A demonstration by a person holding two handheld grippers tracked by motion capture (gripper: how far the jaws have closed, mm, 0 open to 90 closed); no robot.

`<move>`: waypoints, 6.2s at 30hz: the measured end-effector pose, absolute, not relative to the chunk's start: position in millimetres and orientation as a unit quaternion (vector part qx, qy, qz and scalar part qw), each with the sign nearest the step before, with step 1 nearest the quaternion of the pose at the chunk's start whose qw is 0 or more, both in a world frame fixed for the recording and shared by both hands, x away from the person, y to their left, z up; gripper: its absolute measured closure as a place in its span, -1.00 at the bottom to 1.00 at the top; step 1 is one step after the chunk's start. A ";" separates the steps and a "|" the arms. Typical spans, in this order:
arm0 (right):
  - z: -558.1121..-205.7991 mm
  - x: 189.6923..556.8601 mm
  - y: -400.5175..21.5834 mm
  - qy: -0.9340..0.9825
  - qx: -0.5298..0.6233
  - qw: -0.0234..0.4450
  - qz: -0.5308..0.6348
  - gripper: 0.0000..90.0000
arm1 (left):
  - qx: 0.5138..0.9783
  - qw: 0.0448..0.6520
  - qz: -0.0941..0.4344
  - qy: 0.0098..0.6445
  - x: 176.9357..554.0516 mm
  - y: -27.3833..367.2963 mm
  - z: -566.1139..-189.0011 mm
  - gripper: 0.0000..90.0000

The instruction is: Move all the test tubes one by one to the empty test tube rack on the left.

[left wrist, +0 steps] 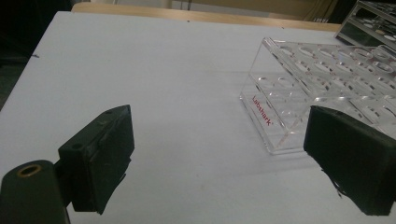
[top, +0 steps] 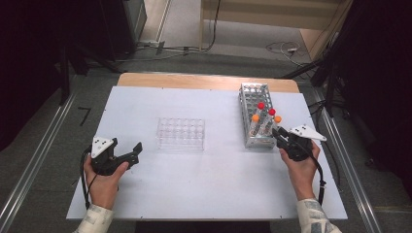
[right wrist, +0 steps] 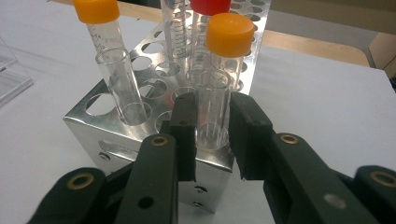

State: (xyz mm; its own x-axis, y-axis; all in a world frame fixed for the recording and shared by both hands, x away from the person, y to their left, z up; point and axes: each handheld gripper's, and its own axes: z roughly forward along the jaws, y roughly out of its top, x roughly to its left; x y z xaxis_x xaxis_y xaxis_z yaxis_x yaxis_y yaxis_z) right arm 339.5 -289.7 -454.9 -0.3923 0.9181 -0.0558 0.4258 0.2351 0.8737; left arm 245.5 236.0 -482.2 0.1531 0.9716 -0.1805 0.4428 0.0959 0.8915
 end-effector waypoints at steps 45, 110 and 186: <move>-399.2 293.2 -275.4 0.714 0.403 0.288 0.495 0.62 | 0.630 0.479 0.272 0.548 252.0 204.8 -456.1 -0.63; -438.9 292.2 -139.5 0.804 0.285 0.192 0.485 0.62 | 0.733 0.545 0.142 0.383 290.3 58.9 -418.4 0.37; -430.6 294.1 -158.1 0.774 0.321 0.179 0.515 -0.41 | 0.691 0.561 0.172 0.422 318.2 99.2 -385.2 0.73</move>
